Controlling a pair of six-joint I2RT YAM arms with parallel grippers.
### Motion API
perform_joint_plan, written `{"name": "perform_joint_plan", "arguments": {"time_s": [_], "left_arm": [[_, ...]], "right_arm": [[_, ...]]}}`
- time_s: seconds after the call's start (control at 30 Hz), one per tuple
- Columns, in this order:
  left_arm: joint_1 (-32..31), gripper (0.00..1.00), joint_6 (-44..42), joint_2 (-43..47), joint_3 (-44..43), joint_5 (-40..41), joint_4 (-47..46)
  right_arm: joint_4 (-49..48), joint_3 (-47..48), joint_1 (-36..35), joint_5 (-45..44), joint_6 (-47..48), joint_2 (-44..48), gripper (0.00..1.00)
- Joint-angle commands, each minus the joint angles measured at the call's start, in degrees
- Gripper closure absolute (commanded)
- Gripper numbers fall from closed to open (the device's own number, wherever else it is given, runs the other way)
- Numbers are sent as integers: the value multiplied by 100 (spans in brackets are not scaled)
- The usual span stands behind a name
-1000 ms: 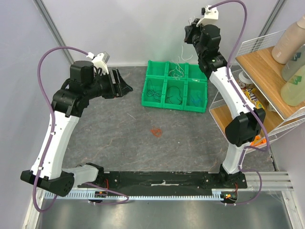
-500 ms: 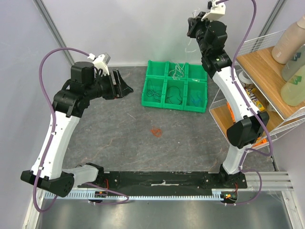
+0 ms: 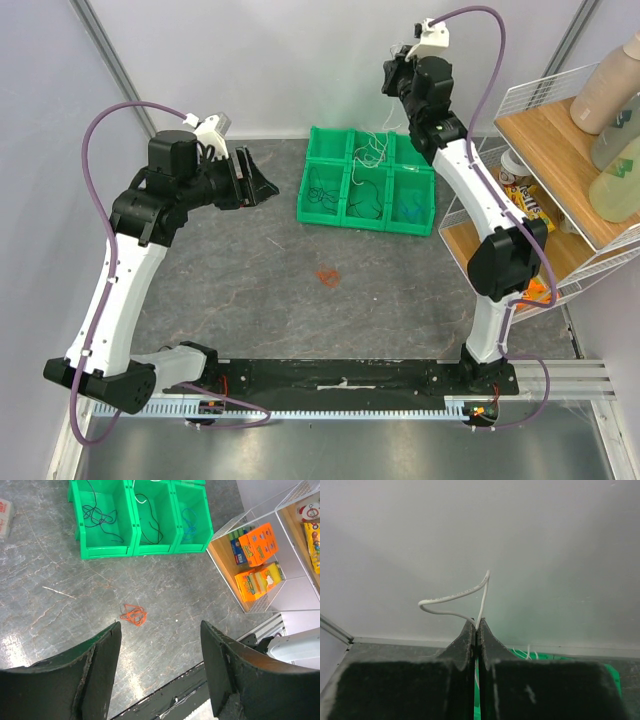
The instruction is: Untangle the cables
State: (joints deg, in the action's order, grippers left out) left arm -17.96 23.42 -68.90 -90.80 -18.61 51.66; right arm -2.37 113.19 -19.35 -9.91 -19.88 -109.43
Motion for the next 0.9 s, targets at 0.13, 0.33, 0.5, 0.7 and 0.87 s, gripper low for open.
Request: {"name": "perform_joint_plan", "arguments": {"time_s": [0.13, 0.33, 0.5, 0.7, 0.87], "left_arm": [[38, 30, -153, 9, -69, -38, -191], [64, 30, -136, 26, -148, -178, -165], [82, 30, -84, 35, -68, -99, -174], [82, 30, -118, 140, 18, -91, -191], [99, 29, -57, 70, -121, -116, -68]], "right_arm": [[-115, 854, -16, -98, 107, -149, 100], [-167, 924, -16, -160, 116, 35, 100], [-150, 959, -7, -186, 204, -78, 100], [-255, 494, -16, -107, 177, -122, 100], [-228, 398, 2, -108, 37, -439, 100]]}}
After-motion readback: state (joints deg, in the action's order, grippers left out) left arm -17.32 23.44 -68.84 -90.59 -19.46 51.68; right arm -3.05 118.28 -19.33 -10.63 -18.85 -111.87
